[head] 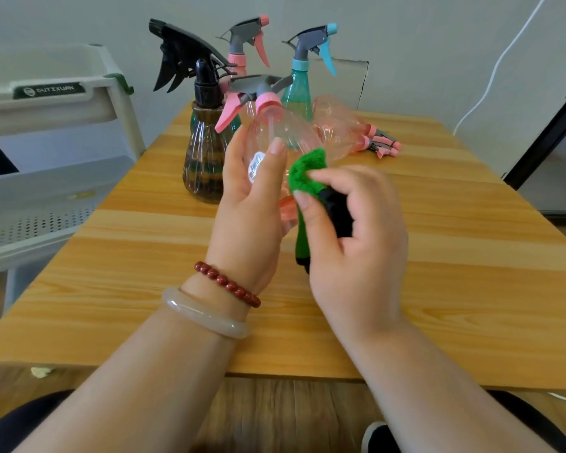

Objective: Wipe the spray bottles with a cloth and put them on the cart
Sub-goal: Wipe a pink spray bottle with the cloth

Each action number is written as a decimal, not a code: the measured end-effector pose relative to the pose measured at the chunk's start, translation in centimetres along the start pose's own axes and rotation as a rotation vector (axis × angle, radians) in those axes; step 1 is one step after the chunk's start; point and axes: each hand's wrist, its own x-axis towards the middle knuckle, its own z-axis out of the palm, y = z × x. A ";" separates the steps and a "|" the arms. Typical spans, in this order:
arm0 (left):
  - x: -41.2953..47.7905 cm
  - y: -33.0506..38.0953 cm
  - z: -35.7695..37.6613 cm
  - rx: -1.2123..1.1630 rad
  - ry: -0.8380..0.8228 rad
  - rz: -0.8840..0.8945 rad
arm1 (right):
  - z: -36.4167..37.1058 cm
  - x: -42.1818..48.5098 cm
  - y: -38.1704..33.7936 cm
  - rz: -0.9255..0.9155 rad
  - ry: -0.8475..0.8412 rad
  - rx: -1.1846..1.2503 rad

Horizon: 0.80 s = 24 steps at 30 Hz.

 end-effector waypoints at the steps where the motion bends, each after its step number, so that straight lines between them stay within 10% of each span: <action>1: 0.0 0.0 0.0 -0.005 -0.008 0.000 | 0.1 0.0 0.0 -0.013 -0.014 0.004; 8: 0.1 -0.1 -0.4 -0.009 -0.046 -0.080 | -0.4 0.1 0.5 0.346 0.014 0.117; 18: 0.5 0.3 -1.1 0.036 -0.190 -0.039 | -1.2 0.6 0.6 -0.213 -0.049 -0.018; 24: 0.8 0.1 -1.0 -0.096 -0.180 -0.065 | -1.0 0.2 1.2 0.022 0.029 0.055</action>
